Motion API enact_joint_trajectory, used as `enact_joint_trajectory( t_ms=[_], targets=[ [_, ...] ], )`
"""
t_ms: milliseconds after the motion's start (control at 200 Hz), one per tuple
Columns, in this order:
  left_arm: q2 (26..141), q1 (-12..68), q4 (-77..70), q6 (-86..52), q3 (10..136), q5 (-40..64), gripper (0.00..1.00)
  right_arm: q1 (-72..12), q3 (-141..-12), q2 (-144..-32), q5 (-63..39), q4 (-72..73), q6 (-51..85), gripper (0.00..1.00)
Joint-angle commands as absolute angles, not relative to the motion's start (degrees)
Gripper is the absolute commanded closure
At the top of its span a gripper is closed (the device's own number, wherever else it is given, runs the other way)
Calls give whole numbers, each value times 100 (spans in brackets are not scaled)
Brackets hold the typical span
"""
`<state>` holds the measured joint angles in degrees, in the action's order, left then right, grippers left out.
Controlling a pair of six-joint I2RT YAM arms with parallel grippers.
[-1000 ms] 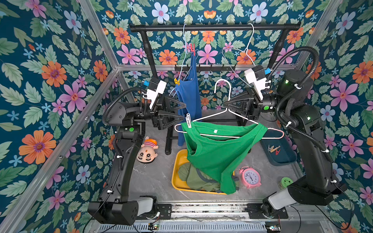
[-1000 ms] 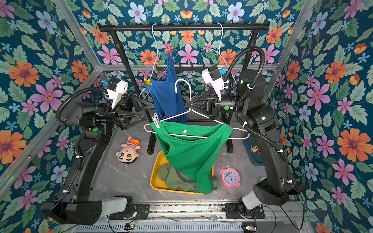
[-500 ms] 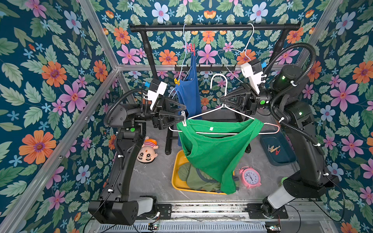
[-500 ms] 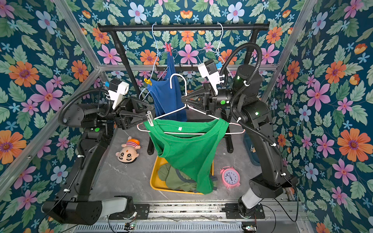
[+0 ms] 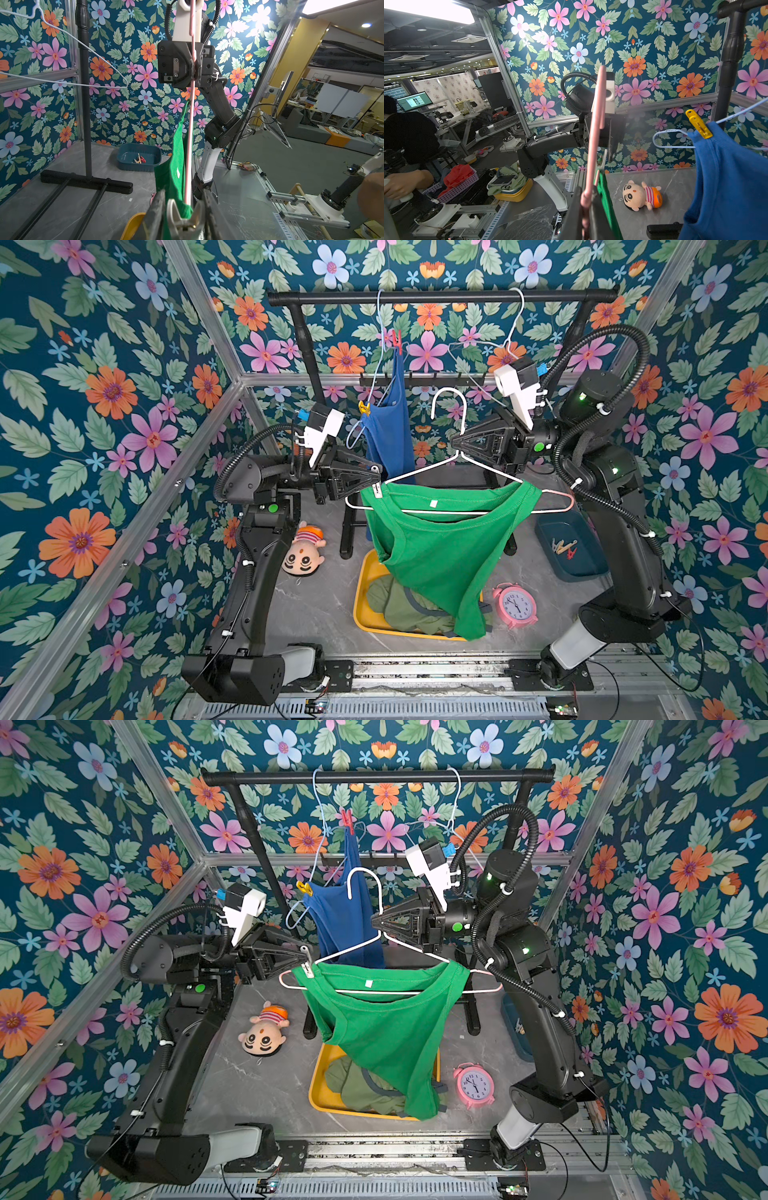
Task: Remove the clothespins securing tank tops to the hanger
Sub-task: Remove the clothespin from the hanger, then place the hanger in the basket.
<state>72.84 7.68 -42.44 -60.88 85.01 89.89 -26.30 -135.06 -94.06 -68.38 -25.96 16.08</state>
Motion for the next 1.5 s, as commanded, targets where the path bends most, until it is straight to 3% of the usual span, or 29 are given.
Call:
enact_joint_trajectory(
  t_ms=[0,135,345,730,1145,1495],
  targets=[
    [7286,773,-4415,-6148,8536,9448,79,-2641,-13559,-9418,-6865,-2341,1606,100],
    [7292,777,-4417,-6137,8552,9419,92,-2637,-13599,-9448,-6872,-2339,1614,100],
    [7299,780,-4422,-6135,8610,9385,100,-2639,-13700,-9453,-6873,-2447,1585,100],
    [7374,555,-4867,-6532,9248,9494,100,-2640,-13405,-9649,-6812,-2706,1353,100],
    [7391,196,-4845,-6662,9929,9444,100,-2928,-10353,-8520,-6771,-1197,1799,100],
    [7326,188,-4611,-6478,9664,9351,100,-3550,-7645,-8130,-5752,-176,1980,100]
  ],
)
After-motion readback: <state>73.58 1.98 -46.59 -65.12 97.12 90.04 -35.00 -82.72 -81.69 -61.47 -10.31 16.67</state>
